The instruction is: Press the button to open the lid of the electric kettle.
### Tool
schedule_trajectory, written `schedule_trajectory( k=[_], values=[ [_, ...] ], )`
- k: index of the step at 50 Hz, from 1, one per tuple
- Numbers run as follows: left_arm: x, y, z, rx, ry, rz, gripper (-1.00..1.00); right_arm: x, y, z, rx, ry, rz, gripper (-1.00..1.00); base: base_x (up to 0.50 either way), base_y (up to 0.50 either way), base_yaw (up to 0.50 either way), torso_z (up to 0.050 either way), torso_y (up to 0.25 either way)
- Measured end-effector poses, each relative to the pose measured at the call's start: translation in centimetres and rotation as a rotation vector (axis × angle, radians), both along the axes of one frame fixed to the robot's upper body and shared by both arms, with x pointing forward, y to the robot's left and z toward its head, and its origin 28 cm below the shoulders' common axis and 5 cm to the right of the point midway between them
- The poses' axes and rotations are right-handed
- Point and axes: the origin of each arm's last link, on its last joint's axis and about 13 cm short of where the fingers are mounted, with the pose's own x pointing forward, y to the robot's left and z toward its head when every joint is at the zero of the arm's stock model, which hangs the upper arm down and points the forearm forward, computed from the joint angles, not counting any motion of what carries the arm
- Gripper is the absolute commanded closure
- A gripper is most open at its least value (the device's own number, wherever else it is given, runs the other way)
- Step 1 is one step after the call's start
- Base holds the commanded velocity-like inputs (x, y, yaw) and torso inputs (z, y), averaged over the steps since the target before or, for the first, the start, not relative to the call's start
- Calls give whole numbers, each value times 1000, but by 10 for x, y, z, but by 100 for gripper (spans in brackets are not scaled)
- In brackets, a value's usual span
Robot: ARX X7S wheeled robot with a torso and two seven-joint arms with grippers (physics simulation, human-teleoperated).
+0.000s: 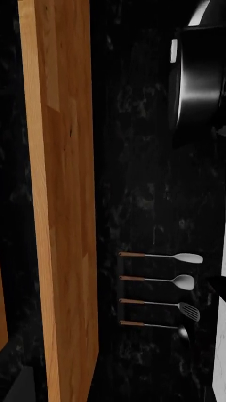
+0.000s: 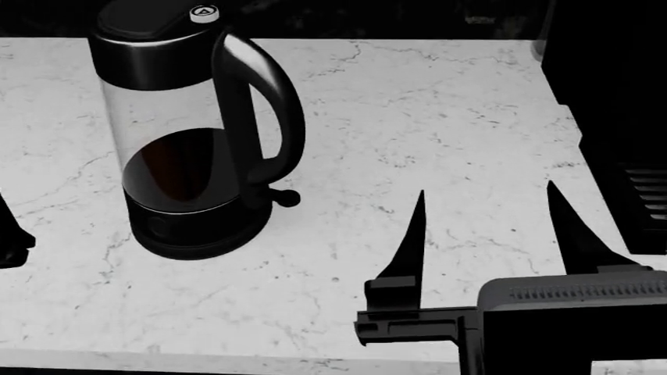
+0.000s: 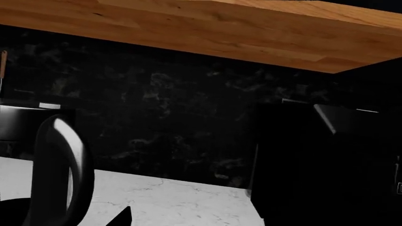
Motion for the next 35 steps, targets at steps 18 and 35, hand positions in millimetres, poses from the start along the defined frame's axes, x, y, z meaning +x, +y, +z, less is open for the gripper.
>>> schedule_trajectory(
  k=[18,35],
  values=[
    [1,9,4,-71,24,4,-100,-1,0,1,17,6,17,-100,325,113,0,0,0],
    [-1,14,8,-119,39,-2,-100,-2,1,1,34,7,37,-100,309,48,0,0,0]
  ],
)
